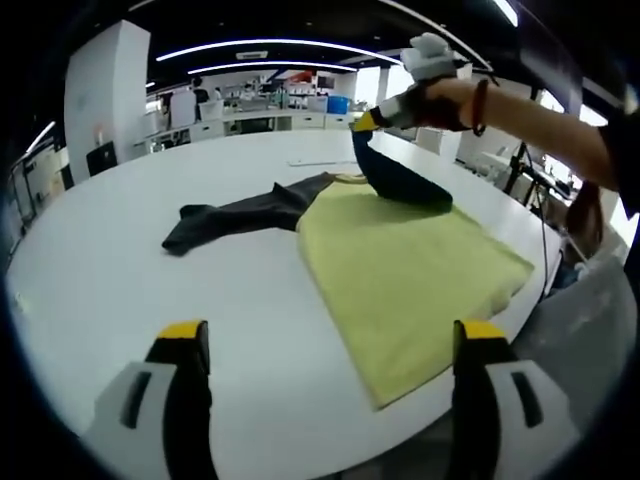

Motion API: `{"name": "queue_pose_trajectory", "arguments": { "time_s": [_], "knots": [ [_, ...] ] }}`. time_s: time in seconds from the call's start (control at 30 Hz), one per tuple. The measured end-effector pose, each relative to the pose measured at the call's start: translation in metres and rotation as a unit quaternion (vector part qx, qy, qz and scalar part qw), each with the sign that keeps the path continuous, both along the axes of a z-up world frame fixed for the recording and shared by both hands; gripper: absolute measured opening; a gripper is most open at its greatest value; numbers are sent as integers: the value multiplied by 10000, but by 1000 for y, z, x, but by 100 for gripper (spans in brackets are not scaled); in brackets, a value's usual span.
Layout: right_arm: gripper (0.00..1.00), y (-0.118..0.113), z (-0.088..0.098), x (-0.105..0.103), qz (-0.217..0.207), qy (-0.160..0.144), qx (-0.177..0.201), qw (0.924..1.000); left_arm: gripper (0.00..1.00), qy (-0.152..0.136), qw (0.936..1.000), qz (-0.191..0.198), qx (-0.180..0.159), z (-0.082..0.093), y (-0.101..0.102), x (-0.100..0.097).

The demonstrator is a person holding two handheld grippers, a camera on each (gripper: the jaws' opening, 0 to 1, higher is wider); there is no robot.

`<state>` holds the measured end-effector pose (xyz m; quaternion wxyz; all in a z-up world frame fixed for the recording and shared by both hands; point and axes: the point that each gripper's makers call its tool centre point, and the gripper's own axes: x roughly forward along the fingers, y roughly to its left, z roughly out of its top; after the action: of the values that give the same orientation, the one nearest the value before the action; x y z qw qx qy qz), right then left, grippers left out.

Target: Fold the garment on the visible template until the final outline fits inside the template.

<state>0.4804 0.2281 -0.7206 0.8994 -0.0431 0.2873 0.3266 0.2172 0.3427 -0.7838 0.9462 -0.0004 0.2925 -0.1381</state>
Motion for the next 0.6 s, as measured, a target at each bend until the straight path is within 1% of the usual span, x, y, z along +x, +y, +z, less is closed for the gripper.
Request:
{"name": "queue_pose_trajectory", "arguments": {
  "time_s": [0.1,0.33,0.6],
  "knots": [
    [0,8,-9,-5,40,67,1,10000,99,2,10000,3,-10,0,0,0],
    [0,22,-22,-15,152,29,-41,9999,99,-6,10000,22,10,0,2,0],
    [0,31,-39,-25,274,5,-116,9996,99,-6,10000,26,30,-1,2,0]
  ]
}}
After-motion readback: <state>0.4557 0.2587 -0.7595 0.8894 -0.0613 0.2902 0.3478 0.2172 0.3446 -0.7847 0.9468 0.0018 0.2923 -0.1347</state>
